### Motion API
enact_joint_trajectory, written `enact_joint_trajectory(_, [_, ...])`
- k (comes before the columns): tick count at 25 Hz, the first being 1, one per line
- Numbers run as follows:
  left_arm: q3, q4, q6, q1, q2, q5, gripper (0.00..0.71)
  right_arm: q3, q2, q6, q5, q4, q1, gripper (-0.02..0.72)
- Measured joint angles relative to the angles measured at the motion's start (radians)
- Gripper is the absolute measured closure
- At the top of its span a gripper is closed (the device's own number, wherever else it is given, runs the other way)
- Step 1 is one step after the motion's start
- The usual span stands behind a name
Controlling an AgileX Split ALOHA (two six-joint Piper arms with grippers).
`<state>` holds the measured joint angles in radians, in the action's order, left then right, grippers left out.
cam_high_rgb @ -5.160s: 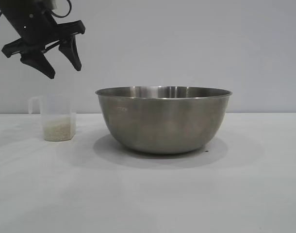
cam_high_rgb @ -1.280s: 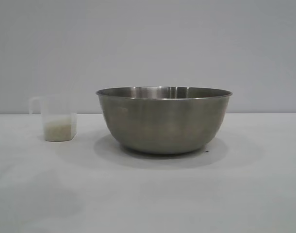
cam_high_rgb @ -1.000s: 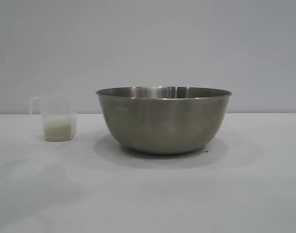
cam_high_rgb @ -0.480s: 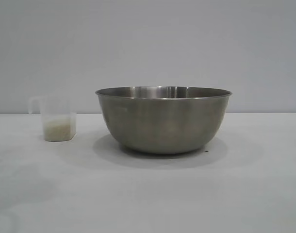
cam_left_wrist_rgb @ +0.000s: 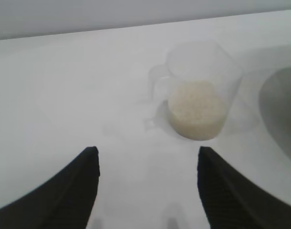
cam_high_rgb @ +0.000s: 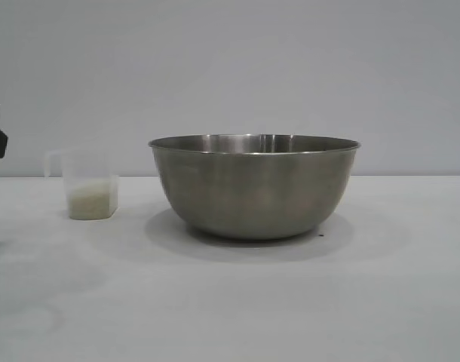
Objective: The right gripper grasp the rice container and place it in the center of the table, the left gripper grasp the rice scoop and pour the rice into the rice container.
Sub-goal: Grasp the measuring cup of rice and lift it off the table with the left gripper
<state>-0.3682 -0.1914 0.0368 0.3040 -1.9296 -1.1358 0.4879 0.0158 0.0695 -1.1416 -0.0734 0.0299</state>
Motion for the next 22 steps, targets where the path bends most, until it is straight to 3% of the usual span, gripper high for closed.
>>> enact_joint_trajectory(20, [-0.19, -0.083, 0.055, 0.0, -0.146, -0.001, 0.278, 0.0, 0.0, 0.0, 0.0, 0.0, 0.0, 0.155])
enact_joint_trajectory(21, [-0.196, -0.086, 0.055, 0.0, -0.146, -0.001, 0.32, 0.0, 0.0, 0.0, 0.0, 0.0, 0.0, 0.155])
enact_joint_trajectory(22, [-0.204, -0.093, 0.055, 0.0, -0.146, -0.001, 0.304, 0.0, 0.0, 0.0, 0.0, 0.0, 0.0, 0.155])
